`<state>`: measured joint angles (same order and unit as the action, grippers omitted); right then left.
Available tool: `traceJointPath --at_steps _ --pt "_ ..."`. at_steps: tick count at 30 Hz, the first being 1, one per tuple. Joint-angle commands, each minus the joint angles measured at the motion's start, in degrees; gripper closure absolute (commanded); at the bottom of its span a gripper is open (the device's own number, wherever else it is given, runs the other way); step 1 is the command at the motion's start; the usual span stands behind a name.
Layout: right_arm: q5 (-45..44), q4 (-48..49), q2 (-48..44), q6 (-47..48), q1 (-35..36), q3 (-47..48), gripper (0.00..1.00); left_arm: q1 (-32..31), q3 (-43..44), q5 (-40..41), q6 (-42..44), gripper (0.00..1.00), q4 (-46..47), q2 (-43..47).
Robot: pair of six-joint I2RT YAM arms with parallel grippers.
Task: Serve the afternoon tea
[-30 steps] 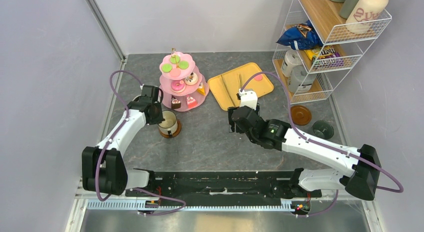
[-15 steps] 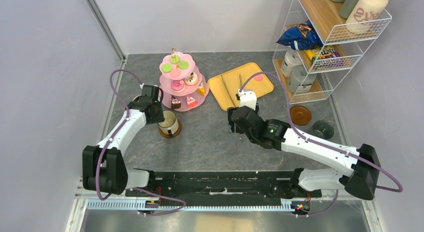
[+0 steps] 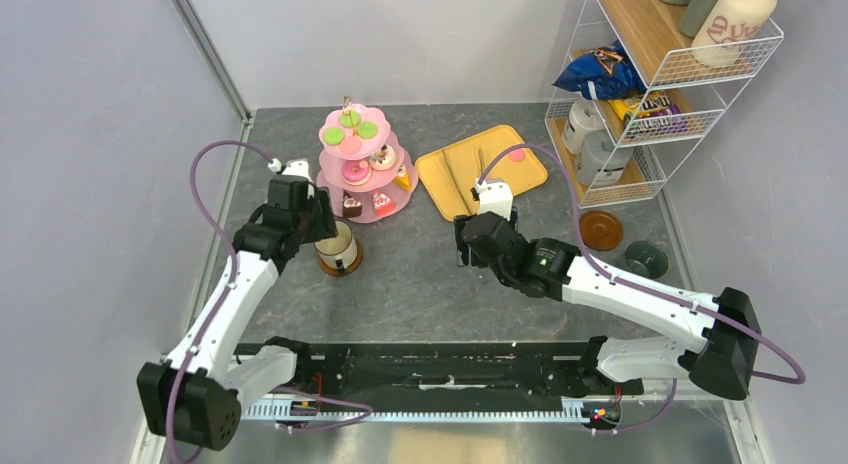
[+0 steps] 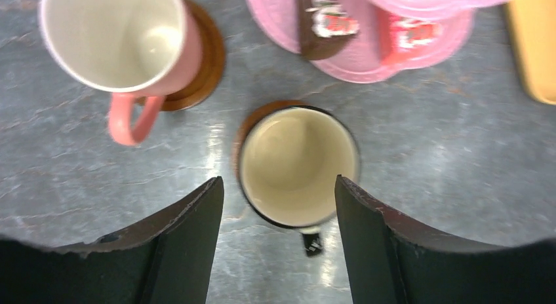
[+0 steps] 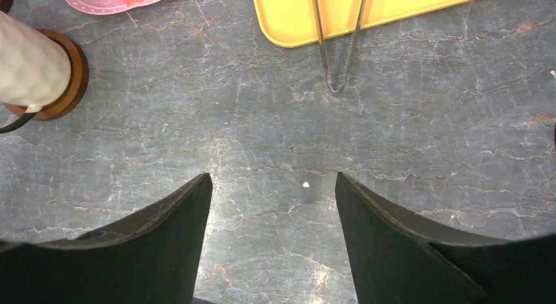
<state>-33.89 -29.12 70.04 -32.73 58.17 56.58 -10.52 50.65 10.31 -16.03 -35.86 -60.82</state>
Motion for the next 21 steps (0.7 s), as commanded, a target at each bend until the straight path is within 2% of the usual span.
traceJointPath --at_steps 1,8,14,21 --pt "-2.12 1.4 -0.52 0.33 0.01 -0.03 0.23 -7.61 -0.05 -3.13 -5.95 0.3 0.27 4.29" --pt "-5.73 0.38 -2.46 0.02 -0.16 -0.83 0.22 -23.14 -2.55 -2.48 -12.94 0.31 1.19 1.71" --pt "-9.45 -0.79 -5.16 -0.99 -0.51 -2.06 0.21 -24.46 -6.14 1.48 -14.6 0.32 3.95 -2.36" --pt "-14.58 -1.45 -8.74 -1.59 -0.6 -3.92 0.2 -24.46 -8.63 8.53 -16.5 0.33 1.47 -3.68"
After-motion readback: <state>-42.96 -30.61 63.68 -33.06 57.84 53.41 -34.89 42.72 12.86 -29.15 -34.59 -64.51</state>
